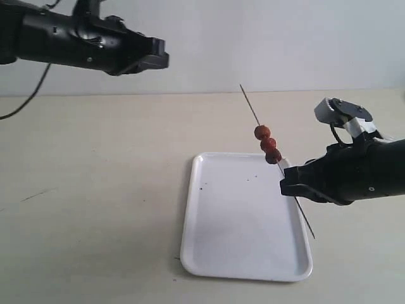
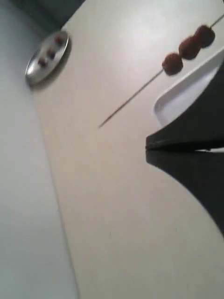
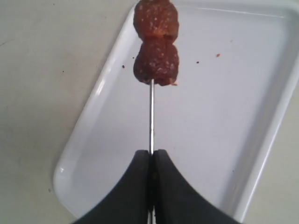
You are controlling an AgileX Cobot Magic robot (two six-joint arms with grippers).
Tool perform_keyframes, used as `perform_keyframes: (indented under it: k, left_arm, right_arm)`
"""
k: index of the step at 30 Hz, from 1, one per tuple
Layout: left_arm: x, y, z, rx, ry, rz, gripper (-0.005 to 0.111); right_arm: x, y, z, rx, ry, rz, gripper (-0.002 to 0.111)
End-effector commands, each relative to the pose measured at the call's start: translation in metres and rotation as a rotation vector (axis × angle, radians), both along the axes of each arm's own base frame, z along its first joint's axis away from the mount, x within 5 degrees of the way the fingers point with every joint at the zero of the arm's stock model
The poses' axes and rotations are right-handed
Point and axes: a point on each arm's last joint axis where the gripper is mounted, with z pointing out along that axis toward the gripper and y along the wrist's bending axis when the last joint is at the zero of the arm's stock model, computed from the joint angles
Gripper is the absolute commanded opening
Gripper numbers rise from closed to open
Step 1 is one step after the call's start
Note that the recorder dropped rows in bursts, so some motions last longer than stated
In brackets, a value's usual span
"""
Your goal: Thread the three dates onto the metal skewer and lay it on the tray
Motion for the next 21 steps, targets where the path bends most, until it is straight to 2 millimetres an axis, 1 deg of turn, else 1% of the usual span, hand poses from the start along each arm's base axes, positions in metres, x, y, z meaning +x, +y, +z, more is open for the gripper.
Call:
perform_keyframes:
  k: [1, 3, 4, 5, 8, 12, 17, 19, 20, 21]
  left_arm:
    - [-0.040, 0.033, 0.025, 0.055, -0.133, 0.180, 0.000]
    - [-0.061, 0.049, 0.029, 0.093, -0.180, 0.256, 0.000]
    - [-0.067, 0.055, 0.027, 0.116, -0.192, 0.292, 0.000]
    - [-0.079, 0.064, 0.029, 0.140, -0.213, 0.328, 0.000]
    - [-0.106, 0.082, 0.032, 0.183, -0.251, 0.402, 0.000]
    - [-0.142, 0.099, 0.042, 0.167, -0.314, 0.439, 0.000]
    - [-0.187, 0.115, 0.049, 0.108, -0.394, 0.455, 0.000]
    - [-0.208, 0.123, 0.044, 0.080, -0.410, 0.464, 0.000]
    - [-0.217, 0.126, 0.044, 0.064, -0.431, 0.468, 0.000]
    - [-0.227, 0.129, 0.038, 0.048, -0.432, 0.468, 0.000]
  right_arm:
    - [0.002, 0.002, 0.003, 0.017, -0.012, 0.014, 0.000]
    - [0.001, 0.002, 0.003, 0.022, -0.012, 0.018, 0.000]
    - [0.001, 0.002, 0.003, 0.021, -0.013, 0.020, 0.000]
    - [0.001, 0.002, 0.003, 0.021, -0.013, 0.020, 0.000]
    - [0.001, 0.002, 0.003, 0.021, -0.013, 0.020, 0.000]
    - [0.001, 0.002, 0.003, 0.019, -0.013, 0.026, 0.000]
    - [0.001, 0.002, 0.003, 0.019, -0.013, 0.026, 0.000]
    - [0.001, 0.002, 0.003, 0.019, -0.013, 0.026, 0.000]
    - [0.001, 0.002, 0.003, 0.017, -0.014, 0.028, 0.000]
    - [0.001, 0.002, 0.003, 0.017, -0.014, 0.028, 0.000]
